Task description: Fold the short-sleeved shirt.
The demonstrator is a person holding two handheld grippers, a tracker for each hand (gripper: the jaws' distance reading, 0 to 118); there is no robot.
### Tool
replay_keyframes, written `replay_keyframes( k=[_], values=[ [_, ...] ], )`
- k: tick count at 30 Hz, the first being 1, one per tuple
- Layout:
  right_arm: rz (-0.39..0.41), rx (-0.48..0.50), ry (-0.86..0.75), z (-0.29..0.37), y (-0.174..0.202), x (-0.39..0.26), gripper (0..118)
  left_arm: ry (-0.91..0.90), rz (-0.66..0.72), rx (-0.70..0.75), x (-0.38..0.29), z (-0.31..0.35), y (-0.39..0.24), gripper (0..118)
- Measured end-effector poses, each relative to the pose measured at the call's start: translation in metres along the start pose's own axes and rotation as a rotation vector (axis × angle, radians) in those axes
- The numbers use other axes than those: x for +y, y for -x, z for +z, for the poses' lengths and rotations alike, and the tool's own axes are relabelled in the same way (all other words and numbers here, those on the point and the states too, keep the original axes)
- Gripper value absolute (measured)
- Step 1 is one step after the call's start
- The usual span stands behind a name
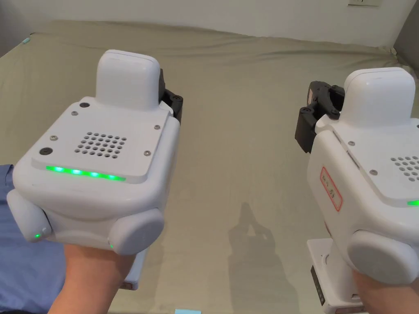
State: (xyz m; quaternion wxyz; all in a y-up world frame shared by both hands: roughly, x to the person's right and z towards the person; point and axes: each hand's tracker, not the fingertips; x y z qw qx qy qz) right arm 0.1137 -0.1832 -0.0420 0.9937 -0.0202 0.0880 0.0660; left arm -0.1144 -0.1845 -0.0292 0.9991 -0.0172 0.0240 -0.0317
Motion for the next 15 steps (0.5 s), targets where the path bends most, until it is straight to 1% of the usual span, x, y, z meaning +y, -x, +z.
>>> replay_keyframes(
  k=[2,7,11,15],
  values=[
    [-0.007,0.013,-0.003,-0.001,-0.002,-0.001,0,0.003,-0.004,-0.01,0.0,0.0,0.0,1],
    [0.019,0.03,0.005,-0.005,0.011,-0.001,0,0.019,-0.031,-0.006,-0.005,0.002,0.005,1],
    [0.001,0.088,0.011,-0.013,0.023,-0.003,0,0.026,-0.046,0.043,-0.007,0.005,0.018,1],
    [0.008,0.138,0.014,-0.021,0.043,-0.001,0,0.024,-0.06,0.115,-0.005,0.014,0.04,1]
  ],
)
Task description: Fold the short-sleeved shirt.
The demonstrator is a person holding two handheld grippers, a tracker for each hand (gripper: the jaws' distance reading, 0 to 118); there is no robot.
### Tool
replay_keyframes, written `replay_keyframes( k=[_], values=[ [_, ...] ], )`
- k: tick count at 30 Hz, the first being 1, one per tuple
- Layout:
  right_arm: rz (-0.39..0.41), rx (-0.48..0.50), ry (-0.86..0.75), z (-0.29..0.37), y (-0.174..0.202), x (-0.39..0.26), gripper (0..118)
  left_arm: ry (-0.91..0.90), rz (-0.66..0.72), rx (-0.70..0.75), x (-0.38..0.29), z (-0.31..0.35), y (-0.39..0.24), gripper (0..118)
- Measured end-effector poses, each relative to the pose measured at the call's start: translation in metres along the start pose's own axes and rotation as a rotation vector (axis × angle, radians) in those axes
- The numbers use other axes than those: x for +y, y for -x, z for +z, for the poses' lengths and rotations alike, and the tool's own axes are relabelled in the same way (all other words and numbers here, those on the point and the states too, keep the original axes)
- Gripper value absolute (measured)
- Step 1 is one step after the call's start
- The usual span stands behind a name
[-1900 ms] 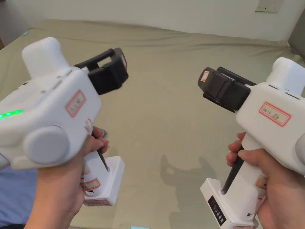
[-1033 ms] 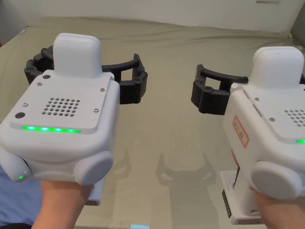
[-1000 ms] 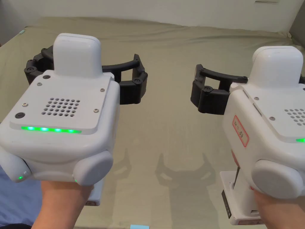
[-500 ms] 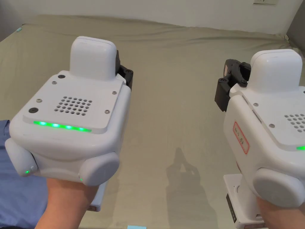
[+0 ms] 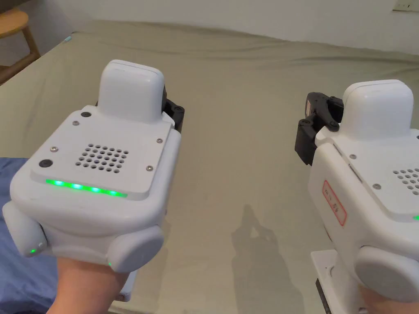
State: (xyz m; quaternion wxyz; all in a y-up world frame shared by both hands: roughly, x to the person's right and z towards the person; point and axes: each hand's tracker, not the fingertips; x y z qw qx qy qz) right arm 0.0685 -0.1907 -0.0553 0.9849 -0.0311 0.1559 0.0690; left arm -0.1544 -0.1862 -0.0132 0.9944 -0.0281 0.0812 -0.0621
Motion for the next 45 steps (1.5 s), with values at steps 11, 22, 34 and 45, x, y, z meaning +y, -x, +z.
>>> replay_keyframes(
  k=[11,22,34,45],
  values=[
    [-0.014,0.227,-0.018,-0.027,0.078,0.006,0,0.033,0.002,0.318,-0.012,0.04,0.098,1],
    [-0.003,0.422,-0.012,-0.032,0.16,0.01,0,0.08,-0.006,0.462,-0.028,0.074,0.155,1],
    [0.049,0.434,0.004,-0.039,0.164,0.004,0,0.254,0.079,0.355,-0.068,0.037,0.181,1],
    [0.105,0.379,0.101,-0.073,0.151,-0.02,0,0.712,0.164,0.257,-0.187,-0.086,0.231,1]
  ],
)
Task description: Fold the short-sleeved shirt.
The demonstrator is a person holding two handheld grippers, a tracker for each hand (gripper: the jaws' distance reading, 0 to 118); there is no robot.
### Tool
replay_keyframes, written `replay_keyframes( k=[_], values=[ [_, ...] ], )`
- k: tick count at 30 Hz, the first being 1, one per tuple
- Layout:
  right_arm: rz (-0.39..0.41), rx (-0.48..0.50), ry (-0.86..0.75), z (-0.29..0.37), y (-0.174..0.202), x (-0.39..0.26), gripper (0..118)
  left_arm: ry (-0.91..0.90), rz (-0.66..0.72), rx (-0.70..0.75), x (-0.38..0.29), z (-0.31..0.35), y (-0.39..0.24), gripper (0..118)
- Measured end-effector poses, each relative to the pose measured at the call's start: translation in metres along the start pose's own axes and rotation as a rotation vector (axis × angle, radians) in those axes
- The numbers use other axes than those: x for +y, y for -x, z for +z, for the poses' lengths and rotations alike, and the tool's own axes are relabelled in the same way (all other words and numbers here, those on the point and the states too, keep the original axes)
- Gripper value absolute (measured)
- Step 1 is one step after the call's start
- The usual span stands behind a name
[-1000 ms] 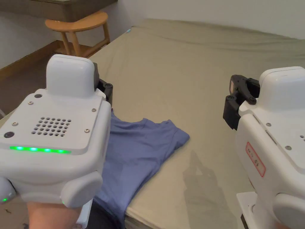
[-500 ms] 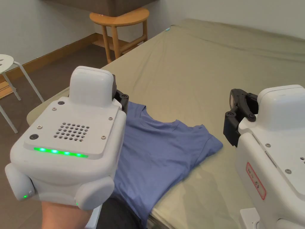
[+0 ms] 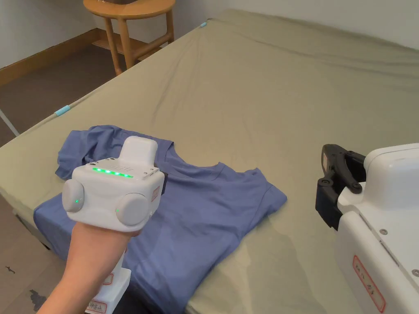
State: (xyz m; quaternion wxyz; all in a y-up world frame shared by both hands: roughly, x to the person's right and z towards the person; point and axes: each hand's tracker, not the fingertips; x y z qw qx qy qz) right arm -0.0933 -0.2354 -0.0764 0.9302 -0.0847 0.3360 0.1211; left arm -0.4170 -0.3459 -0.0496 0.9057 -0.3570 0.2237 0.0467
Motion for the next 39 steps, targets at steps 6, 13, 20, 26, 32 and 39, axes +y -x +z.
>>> replay_keyframes(
  k=[6,13,20,26,32,39],
  values=[
    [-0.018,-0.025,0.043,-0.017,-0.011,-0.01,0,0.173,0.037,-0.011,-0.018,-0.079,0.016,1],
    [-0.006,-0.044,0.083,-0.03,-0.016,-0.022,0,0.241,0.059,0.018,-0.038,-0.126,0.03,116],
    [-0.012,-0.044,0.104,-0.036,-0.013,-0.027,0,0.292,0.116,0.009,-0.037,-0.141,0.034,117],
    [-0.006,-0.037,0.1,-0.032,-0.012,-0.028,0,0.204,0.075,-0.017,-0.026,-0.118,0.023,9],
    [-0.001,-0.045,0.089,-0.019,-0.014,-0.023,0,0.172,0.137,-0.044,-0.028,-0.116,0.023,2],
    [-0.03,-0.079,0.051,0.005,-0.029,-0.014,0,-0.086,0.217,-0.149,-0.017,-0.051,0.032,2]
  ],
)
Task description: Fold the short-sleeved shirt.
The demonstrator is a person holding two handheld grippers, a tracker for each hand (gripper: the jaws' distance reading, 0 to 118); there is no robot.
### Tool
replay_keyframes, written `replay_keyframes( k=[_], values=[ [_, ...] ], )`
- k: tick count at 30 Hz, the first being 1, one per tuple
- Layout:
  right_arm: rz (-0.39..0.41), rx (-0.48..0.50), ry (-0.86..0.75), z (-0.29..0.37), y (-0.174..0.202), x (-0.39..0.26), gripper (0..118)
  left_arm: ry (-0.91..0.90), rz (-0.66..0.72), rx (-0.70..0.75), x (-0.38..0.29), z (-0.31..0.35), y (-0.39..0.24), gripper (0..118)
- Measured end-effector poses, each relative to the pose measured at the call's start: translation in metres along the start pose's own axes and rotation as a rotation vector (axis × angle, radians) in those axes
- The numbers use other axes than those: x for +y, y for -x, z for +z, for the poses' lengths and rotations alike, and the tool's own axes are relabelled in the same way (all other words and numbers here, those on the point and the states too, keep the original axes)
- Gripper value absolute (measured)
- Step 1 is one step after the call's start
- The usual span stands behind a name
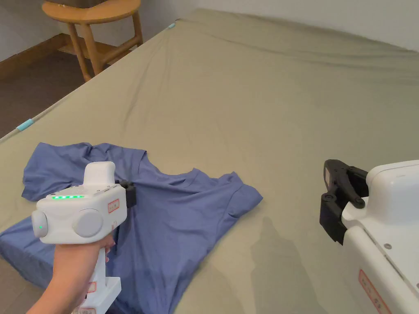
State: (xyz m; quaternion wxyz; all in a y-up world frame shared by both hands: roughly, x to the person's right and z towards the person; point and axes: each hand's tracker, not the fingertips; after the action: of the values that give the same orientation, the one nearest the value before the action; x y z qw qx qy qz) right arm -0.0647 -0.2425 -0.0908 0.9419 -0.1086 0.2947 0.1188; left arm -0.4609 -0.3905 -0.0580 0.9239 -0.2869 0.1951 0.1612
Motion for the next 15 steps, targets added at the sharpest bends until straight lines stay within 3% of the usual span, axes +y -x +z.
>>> replay_keyframes(
  k=[8,15],
  values=[
    [-0.048,-0.03,-0.064,0.036,-0.015,0.011,0,-0.303,0.185,-0.185,0.045,0.101,-0.012,2],
    [-0.082,-0.054,-0.117,0.063,-0.028,0.018,0,-0.568,0.014,-0.333,0.108,0.198,-0.064,2]
  ],
)
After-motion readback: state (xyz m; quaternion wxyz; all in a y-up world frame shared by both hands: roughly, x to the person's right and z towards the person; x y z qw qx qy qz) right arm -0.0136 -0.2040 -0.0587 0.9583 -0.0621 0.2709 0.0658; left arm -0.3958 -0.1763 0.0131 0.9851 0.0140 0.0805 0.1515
